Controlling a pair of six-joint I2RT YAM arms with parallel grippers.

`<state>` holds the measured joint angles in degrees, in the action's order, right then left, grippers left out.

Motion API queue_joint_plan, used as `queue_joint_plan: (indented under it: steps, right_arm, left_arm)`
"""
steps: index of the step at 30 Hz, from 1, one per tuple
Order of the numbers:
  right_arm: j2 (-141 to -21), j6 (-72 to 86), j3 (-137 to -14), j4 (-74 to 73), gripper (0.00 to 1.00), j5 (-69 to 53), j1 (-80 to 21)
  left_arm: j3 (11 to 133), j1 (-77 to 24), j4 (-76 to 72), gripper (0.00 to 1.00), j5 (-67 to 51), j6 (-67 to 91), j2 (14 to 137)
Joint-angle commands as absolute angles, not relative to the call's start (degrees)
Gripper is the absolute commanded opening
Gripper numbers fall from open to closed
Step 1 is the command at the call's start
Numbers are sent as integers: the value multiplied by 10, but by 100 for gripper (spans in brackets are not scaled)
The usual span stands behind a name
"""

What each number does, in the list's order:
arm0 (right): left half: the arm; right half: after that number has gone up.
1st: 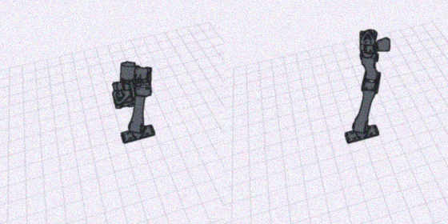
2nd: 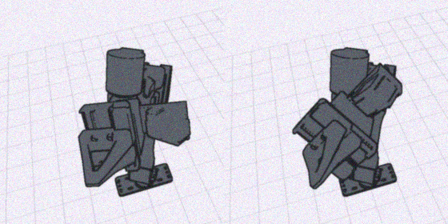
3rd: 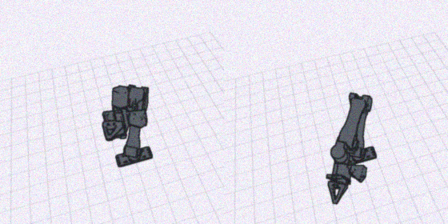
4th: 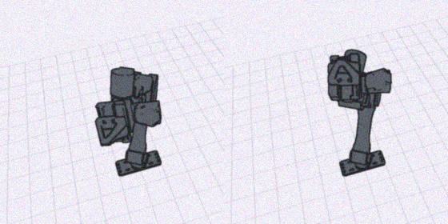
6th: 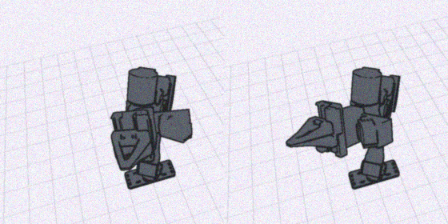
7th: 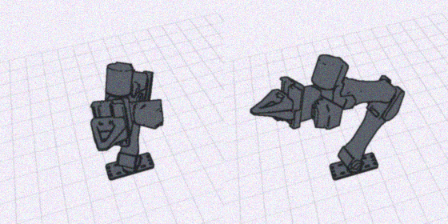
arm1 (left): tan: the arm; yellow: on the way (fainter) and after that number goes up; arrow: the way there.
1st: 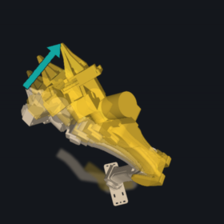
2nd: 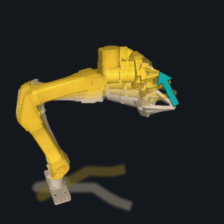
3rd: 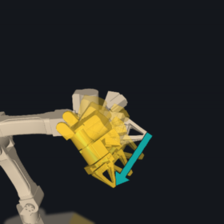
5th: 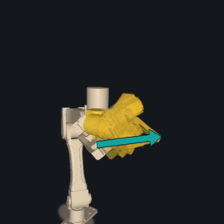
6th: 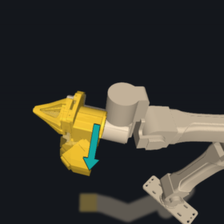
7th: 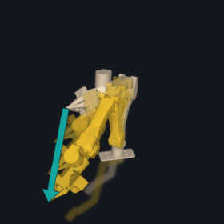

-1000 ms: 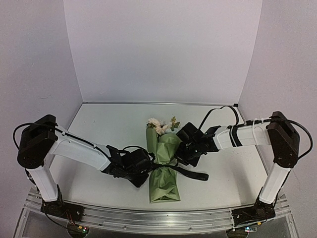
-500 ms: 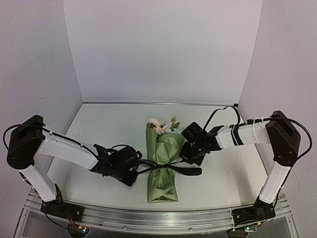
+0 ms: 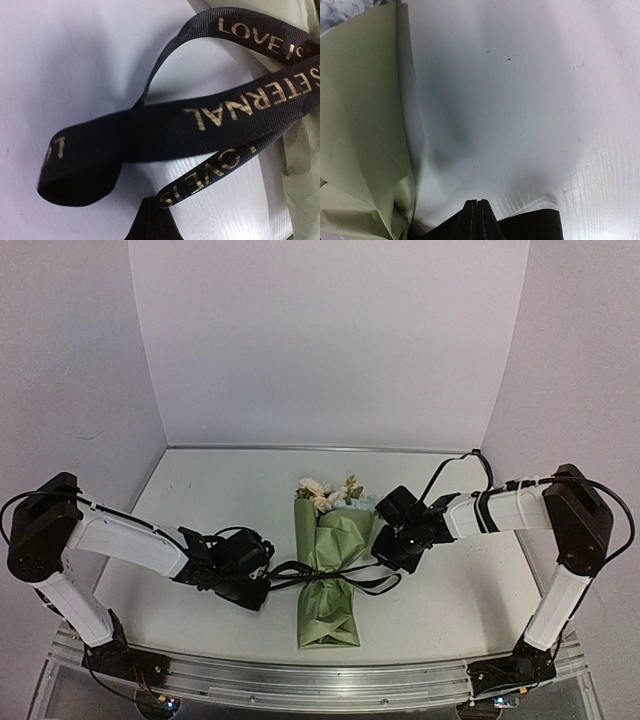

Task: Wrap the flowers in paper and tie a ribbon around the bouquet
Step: Reset both arms

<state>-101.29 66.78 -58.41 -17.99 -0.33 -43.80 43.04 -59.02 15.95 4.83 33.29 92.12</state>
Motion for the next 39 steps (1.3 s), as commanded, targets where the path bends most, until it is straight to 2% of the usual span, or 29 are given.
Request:
queue_joint_plan:
  steps: [1, 9, 10, 11, 12, 15, 17, 18, 20, 21, 22, 27, 33, 39]
  right_arm:
    - [-984, 652, -578, -192, 0, 25, -430]
    - [-982, 635, -586, -196, 0, 19, -430]
    - [-979, 628, -588, -196, 0, 14, -430]
    - [-974, 621, -589, -197, 2, 10, -430]
    - [-968, 615, -591, -201, 8, 9, -430]
    - [-944, 590, -592, -212, 40, 6, -430]
    - [-922, 570, -593, -226, 62, 5, -430]
    - [-913, 560, -591, -229, 69, 5, -430]
    - [-887, 541, -587, -236, 85, 8, -430]
    - [-875, 526, -586, -241, 97, 12, -430]
    - [-864, 513, -587, -256, 98, 20, -429]
    - [-793, 453, -584, -306, 98, 79, -418]
    - [-712, 408, -572, -335, 98, 89, -363]
    - [-658, 349, -574, -348, 98, 97, -336]
  left_arm:
    - [408, -578, 195, 0, 42, 348, 912]
    - [413, -578, 189, 1, 19, 340, 906]
    - [416, -577, 189, 7, 17, 338, 901]
    - [419, -577, 189, 18, 18, 337, 894]
    - [424, -577, 192, 30, 20, 336, 885]
    - [444, -577, 205, 63, 30, 333, 855]
    - [465, -572, 213, 92, 35, 330, 831]
    - [473, -568, 217, 98, 36, 329, 820]
    - [488, -556, 219, 100, 34, 328, 796]
    - [497, -548, 219, 100, 31, 328, 787]
    - [512, -531, 219, 100, 24, 327, 780]
    - [590, -439, 212, 100, -23, 331, 783]
    - [670, -338, 191, 100, -33, 356, 826]
    - [704, -305, 186, 100, -6, 359, 859]
